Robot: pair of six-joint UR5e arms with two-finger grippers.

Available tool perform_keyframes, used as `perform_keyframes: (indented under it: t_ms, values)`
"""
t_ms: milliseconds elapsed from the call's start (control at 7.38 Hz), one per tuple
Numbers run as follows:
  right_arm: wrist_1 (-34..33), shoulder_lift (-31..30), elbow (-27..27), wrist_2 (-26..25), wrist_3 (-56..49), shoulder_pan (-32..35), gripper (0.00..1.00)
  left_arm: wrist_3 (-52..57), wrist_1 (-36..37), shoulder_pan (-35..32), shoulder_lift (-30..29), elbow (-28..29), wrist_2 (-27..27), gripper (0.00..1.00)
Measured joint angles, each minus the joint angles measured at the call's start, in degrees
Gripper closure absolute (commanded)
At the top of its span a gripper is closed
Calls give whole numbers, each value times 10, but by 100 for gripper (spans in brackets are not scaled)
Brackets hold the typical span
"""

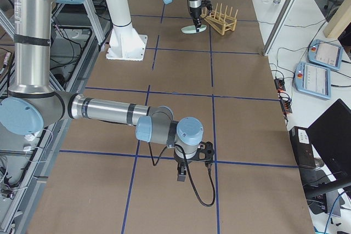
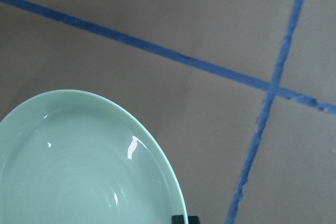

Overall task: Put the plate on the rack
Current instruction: 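Lift the plate with the left gripper and tilt it upright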

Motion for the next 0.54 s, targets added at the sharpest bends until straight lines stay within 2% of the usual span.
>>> perform_keyframes:
  t_ms: [542]
  values:
    - [0,0,0,0,0,0,0,-81,-258,-163,22,-10,-118,100]
